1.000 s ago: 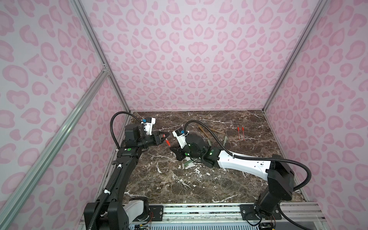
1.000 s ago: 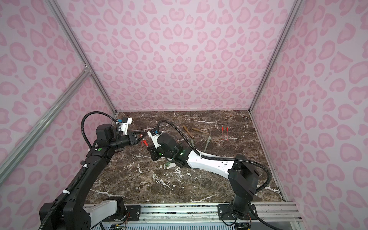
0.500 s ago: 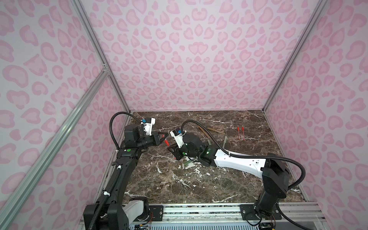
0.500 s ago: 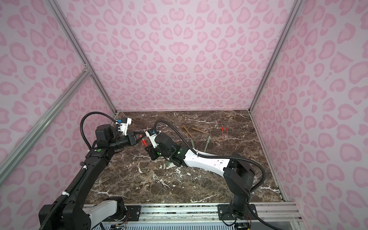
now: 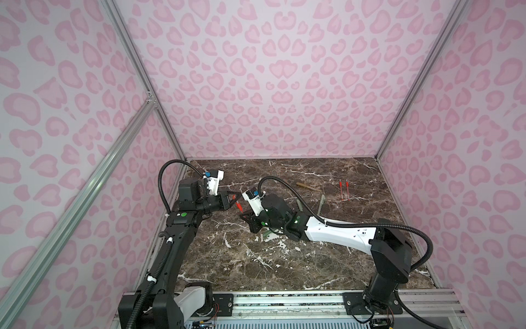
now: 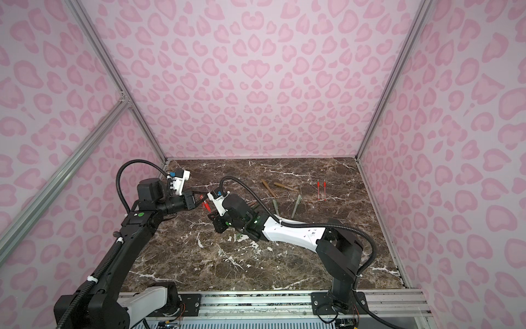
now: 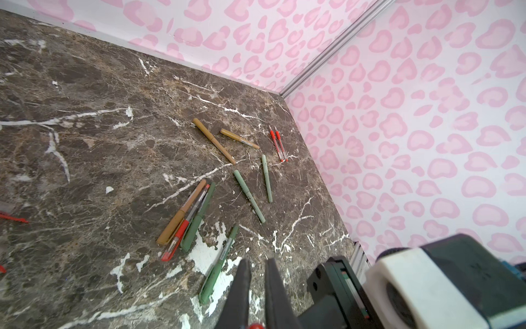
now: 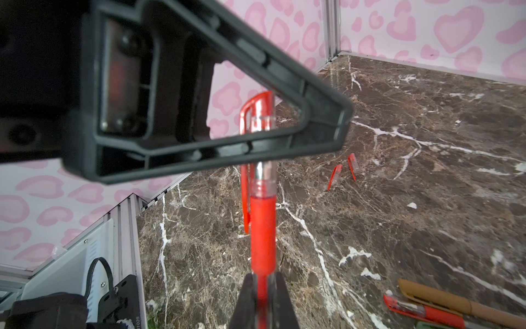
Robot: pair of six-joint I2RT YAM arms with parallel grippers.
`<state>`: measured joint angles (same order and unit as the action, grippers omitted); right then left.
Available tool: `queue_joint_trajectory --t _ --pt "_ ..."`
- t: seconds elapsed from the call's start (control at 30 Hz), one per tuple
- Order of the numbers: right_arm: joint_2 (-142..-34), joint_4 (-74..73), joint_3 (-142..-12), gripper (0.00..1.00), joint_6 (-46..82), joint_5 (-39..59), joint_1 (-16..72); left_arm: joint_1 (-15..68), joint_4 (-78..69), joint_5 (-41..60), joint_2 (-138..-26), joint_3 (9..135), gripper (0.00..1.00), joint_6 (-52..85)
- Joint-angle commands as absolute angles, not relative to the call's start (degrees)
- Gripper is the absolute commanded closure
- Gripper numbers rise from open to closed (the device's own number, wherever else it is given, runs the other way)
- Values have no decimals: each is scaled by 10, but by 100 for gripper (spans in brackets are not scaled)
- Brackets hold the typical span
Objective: Open the pen caps
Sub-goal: 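Pull the pen body out of the cap held by the left gripper, then drop the red cap with the left gripper while the right gripper withdraws, then carry the uncapped red pen with the right gripper beside the two uncapped pens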
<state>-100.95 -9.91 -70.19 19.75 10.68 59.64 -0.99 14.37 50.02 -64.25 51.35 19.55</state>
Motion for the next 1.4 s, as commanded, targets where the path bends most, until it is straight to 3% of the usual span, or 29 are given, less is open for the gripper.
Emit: queue_joint_trajectory --t 0.0,0.3,0.7,1.37 --pt "-998 -72 -638 100 219 99 598 -17 121 467 -640 535 96 166" --pt "-932 -94 -553 100 237 67 592 -34 161 414 -658 570 96 140" --pt "-800 32 -513 100 257 17 522 -42 292 174 -795 641 96 39" --pt "-544 191 -399 100 250 -15 356 -51 393 97 -1117 807 95 11"
